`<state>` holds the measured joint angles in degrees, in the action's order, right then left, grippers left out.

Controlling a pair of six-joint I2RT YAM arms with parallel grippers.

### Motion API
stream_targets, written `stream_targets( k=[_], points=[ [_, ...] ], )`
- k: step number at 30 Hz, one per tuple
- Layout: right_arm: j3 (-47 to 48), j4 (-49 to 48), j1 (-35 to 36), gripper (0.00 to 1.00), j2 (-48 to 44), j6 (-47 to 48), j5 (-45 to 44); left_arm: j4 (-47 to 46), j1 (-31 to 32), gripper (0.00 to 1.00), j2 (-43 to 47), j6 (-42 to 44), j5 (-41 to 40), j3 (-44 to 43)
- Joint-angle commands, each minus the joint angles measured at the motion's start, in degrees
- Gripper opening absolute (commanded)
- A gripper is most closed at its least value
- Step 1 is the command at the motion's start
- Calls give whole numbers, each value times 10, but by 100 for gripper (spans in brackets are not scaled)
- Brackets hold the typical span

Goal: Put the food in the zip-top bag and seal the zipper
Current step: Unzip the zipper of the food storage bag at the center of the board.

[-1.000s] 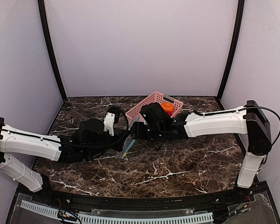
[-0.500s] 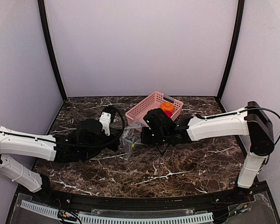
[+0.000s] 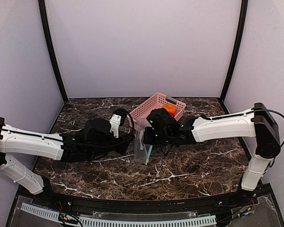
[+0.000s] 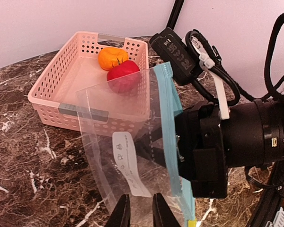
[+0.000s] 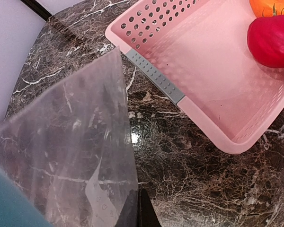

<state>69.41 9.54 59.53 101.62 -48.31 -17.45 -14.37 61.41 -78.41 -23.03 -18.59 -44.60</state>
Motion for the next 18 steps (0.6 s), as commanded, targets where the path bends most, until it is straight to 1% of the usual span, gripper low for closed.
stream_targets(
  k=[1, 2, 3, 4, 5, 7, 9, 12, 15, 18],
  points=[
    [9, 6, 6, 0, -13, 6, -20, 11, -3, 24, -15, -7, 57, -31],
    [9, 6, 7, 0, -13, 5, -21, 15, -3, 28, -16, -8, 60, -35],
    [10, 7, 7, 0, -13, 5, -21, 17, -3, 35, -19, -8, 62, -36],
    [10, 7, 7, 0, -13, 5, -22, 19, -3, 39, -19, -10, 67, -37],
    [10, 8, 7, 0, -13, 5, -22, 19, -3, 46, -20, -11, 71, -38],
    [10, 8, 7, 0, -13, 4, -22, 17, -3, 54, -21, -14, 89, -39],
    [10, 8, 7, 0, -14, 3, -22, 14, -3, 60, -23, -19, 110, -40],
    [13, 8, 8, 0, -15, 3, -18, 17, -3, 61, -29, -30, 124, -36],
    [15, 7, 8, 0, -18, 1, -16, 14, -3, 58, -25, -47, 107, -19],
    [13, 6, 8, 0, -25, 1, -14, -29, -3, 57, -7, -76, 93, 26]
  ],
)
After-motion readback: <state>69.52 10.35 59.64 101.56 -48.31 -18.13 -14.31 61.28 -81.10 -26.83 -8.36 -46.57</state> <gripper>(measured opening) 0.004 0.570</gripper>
